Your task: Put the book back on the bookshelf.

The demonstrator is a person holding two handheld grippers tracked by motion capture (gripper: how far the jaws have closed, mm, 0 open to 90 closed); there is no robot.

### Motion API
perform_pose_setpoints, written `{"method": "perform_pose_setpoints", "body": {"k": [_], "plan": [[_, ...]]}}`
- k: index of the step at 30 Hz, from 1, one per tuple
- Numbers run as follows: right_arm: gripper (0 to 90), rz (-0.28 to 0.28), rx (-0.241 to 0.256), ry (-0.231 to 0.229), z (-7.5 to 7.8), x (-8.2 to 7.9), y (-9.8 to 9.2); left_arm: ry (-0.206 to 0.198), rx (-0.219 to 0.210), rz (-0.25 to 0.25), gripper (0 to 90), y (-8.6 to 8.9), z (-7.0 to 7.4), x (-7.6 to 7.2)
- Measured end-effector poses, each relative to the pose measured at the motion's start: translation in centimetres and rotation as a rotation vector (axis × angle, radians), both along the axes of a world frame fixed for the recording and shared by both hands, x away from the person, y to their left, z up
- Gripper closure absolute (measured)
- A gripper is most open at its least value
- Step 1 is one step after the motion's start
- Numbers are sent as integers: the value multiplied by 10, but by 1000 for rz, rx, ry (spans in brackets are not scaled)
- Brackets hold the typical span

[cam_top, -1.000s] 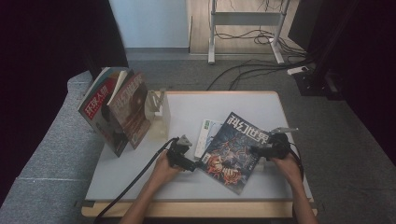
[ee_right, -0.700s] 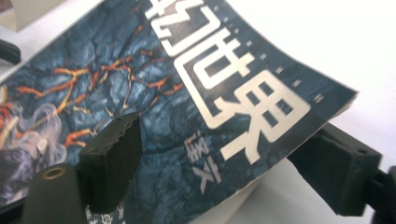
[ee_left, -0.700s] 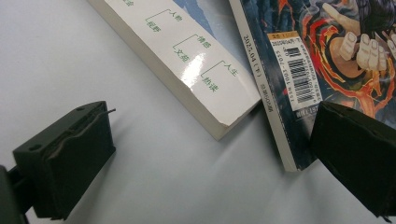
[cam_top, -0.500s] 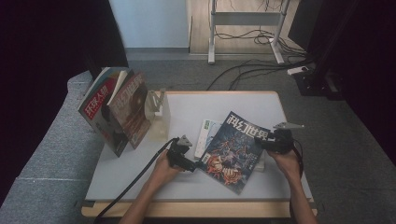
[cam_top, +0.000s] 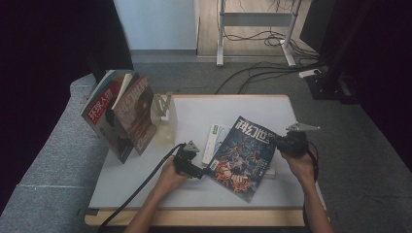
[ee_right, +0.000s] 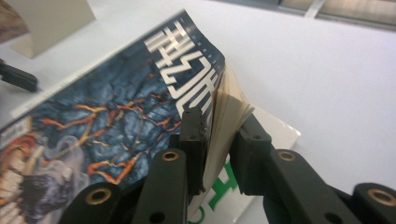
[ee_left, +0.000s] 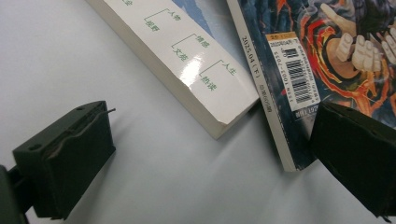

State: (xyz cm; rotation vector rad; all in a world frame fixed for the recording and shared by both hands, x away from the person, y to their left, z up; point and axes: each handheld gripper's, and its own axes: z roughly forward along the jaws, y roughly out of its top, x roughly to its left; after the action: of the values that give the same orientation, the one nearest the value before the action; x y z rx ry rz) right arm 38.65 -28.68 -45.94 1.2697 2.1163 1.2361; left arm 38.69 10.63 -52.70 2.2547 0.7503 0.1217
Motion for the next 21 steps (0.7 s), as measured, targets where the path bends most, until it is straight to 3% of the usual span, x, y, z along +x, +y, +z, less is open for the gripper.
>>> {"method": "perform_pose_setpoints", "body": {"k": [13,18,21], "plan": [[774,66,-8,-79,27,-8,15,-10,35,-46,8,-2,3,-2],[774,86,-15,-100,37,-11,21,-52,18,-60,80,-3,7,-5],[774,96,-13,-105,42,-12,24,-51,-19,-75,118,-5,13,-4]]}}
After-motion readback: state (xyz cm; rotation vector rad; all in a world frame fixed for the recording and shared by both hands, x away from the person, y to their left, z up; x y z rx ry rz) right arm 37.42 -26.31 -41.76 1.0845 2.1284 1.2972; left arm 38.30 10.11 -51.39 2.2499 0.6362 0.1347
